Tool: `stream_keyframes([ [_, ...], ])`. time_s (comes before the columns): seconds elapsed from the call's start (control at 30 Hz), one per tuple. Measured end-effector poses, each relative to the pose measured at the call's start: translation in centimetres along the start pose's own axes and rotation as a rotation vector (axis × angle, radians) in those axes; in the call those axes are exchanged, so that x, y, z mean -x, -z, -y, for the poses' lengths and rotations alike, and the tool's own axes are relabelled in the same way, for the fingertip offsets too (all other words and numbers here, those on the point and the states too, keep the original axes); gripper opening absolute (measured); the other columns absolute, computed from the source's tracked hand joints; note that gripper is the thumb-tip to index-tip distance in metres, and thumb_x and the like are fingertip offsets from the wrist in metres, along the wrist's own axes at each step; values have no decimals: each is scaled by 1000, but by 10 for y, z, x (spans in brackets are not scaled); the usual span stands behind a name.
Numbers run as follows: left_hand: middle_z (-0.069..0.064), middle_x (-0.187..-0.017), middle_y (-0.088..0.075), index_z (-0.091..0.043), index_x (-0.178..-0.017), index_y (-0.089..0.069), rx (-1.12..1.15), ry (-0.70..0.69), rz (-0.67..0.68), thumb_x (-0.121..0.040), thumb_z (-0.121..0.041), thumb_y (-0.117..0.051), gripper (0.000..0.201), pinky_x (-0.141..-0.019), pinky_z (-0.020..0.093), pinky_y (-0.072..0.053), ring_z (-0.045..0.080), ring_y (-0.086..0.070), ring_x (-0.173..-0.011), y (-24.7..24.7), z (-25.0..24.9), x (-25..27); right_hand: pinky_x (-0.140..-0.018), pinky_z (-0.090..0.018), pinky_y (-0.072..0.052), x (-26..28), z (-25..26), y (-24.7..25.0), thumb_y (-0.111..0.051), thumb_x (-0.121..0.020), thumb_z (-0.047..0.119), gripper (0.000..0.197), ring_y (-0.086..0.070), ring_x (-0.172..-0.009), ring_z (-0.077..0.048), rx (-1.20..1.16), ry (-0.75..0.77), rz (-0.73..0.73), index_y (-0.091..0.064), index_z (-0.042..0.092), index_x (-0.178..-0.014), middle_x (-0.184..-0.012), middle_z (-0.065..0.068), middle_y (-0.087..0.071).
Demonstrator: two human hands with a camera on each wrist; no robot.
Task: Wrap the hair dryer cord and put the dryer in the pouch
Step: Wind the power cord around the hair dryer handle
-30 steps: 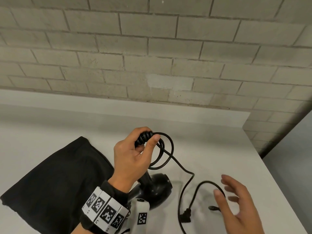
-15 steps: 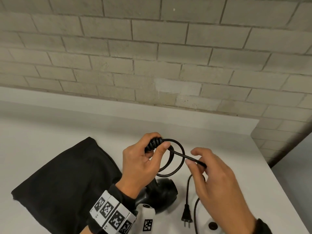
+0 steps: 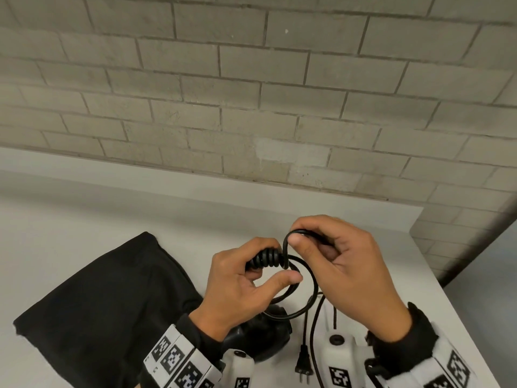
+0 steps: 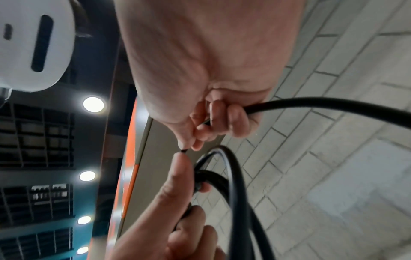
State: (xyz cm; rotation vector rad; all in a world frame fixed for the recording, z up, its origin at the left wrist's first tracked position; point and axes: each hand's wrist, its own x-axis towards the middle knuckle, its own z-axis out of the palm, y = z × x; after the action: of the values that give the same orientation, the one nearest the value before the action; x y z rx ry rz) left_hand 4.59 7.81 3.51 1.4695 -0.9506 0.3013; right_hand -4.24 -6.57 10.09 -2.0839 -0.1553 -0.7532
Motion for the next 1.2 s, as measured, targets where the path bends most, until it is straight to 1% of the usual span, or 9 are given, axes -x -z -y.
stream_keyframes([
  [0.17, -12, -68, -59, -21, -94, -69, 22, -46, 3, -86, -48, -69, 28, -41, 16, -32, 8, -38, -43, 0, -2, 3, -73, -20, -52, -1, -11, -11, -66, -91, 18, 6, -66, -76, -6, -206, -175, 29, -72, 18, -92, -79, 7, -71],
  [0.3, -22, -64, -53, -21, -90, -67, 67, -62, -22, -89, -46, -67, 25, -36, 26, -33, 5, -39, -42, -2, -5, 5, -66, -21, -49, 6, -23, -22, -60, -94, 18, 10, -54, -64, -10, -508, -346, 21, -67, 15, -101, -65, 1, -55],
  [0.43, -28, -62, -49, -20, -90, -65, 88, -59, -45, -91, -47, -65, 27, -39, 18, -32, -3, -36, -44, -2, -7, 5, -77, -31, -52, 16, -31, -28, -62, -94, 22, 11, -62, -80, -23, -653, -384, 14, -69, 13, -96, -84, -15, -64],
  [0.6, -37, -69, -55, 1, -92, -64, 155, -70, -46, -94, -40, -60, 41, -53, 2, -39, -17, -50, -53, -4, -15, 3, -82, -27, -52, 29, -36, -30, -71, -81, 54, 53, -67, -96, -20, -703, -280, 109, -67, 9, -108, -104, -7, -73],
  [0.73, -29, -63, -53, -17, -93, -62, 81, -30, -131, -92, -53, -59, 36, -46, 12, -41, -6, -46, -46, -2, -11, 5, -79, -23, -54, 32, -39, -34, -77, -81, 34, 31, -69, -88, -14, -581, -258, 80, -70, 11, -101, -92, -4, -74],
  [0.83, -30, -61, -53, -18, -93, -61, 70, -19, -152, -92, -53, -59, 35, -50, 8, -40, -8, -45, -46, -1, -12, 5, -75, -25, -55, 33, -43, -35, -76, -78, 47, 39, -69, -77, -18, -530, -259, 65, -72, 11, -92, -78, -7, -72],
  [0.97, -19, -62, -57, -31, -98, -63, 29, 4, -140, -89, -58, -60, 29, -51, 11, -43, -1, -46, -46, 0, -9, 7, -73, -27, -52, 31, -46, -32, -72, -84, 43, 27, -65, -70, -17, -528, -226, 133, -73, 16, -86, -69, -5, -68],
  [1.07, -8, -74, -66, -42, -108, -64, -3, 50, -72, -87, -60, -60, 28, -62, 18, -51, 10, -62, -61, 4, -9, 7, -72, -30, -51, 28, -47, -26, -68, -88, 40, 22, -62, -67, -16, -493, -200, 191, -72, 18, -82, -67, -2, -66],
  [1.2, -16, -88, -71, -34, -107, -68, -17, 105, 51, -86, -53, -67, 28, -75, 13, -50, 6, -68, -81, 12, -12, 2, -71, -32, -50, 22, -48, -18, -65, -92, 33, 17, -60, -66, -15, -426, -184, 247, -70, 20, -81, -67, 0, -64],
])
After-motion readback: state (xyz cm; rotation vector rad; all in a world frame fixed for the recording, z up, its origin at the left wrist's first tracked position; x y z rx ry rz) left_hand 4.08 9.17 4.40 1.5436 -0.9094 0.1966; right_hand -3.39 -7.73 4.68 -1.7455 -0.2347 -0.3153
